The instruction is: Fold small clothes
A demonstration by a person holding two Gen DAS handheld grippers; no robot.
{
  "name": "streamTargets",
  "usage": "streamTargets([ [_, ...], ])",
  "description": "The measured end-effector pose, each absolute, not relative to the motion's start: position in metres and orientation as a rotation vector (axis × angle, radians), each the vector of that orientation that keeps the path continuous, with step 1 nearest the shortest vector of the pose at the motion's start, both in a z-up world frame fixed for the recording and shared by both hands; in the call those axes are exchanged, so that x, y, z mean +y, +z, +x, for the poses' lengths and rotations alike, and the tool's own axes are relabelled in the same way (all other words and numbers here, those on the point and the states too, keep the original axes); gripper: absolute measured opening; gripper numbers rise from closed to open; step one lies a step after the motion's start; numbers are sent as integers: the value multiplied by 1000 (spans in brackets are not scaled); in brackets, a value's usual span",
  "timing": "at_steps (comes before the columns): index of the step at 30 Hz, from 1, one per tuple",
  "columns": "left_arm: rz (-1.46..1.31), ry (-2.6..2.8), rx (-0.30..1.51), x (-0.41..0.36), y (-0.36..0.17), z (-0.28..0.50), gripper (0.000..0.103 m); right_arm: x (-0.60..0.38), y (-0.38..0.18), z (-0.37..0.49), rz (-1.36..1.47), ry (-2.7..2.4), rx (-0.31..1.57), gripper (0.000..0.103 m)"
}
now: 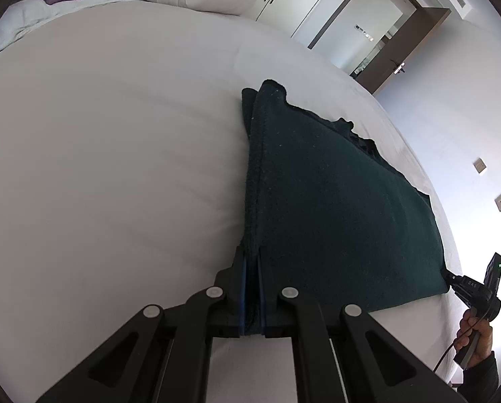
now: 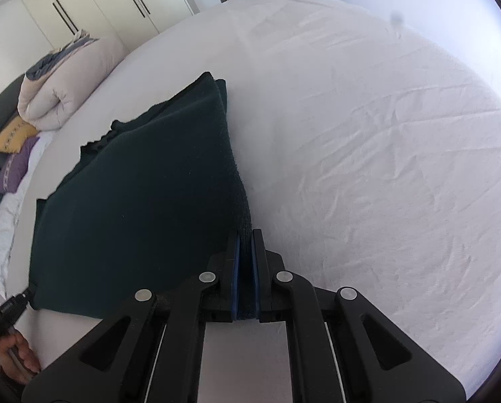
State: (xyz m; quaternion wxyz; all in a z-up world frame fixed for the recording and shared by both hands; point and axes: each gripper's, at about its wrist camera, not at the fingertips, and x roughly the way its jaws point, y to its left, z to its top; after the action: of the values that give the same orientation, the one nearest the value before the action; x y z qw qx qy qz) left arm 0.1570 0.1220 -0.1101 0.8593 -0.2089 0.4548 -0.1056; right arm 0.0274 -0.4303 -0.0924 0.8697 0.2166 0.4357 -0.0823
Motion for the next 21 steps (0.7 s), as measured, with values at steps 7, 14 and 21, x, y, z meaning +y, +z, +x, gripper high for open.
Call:
streamTargets([
  [7, -425, -219, 940, 124, -110, 152, 6, -432, -93, 24, 453, -154, 901, 6],
  [14, -384, -122, 925, 134, -83, 140, 55, -440, -67, 16, 468, -197, 893, 25],
  [21, -193, -189, 760, 77, -18, 196, 55, -408, -28, 57, 523, 18, 790, 30],
])
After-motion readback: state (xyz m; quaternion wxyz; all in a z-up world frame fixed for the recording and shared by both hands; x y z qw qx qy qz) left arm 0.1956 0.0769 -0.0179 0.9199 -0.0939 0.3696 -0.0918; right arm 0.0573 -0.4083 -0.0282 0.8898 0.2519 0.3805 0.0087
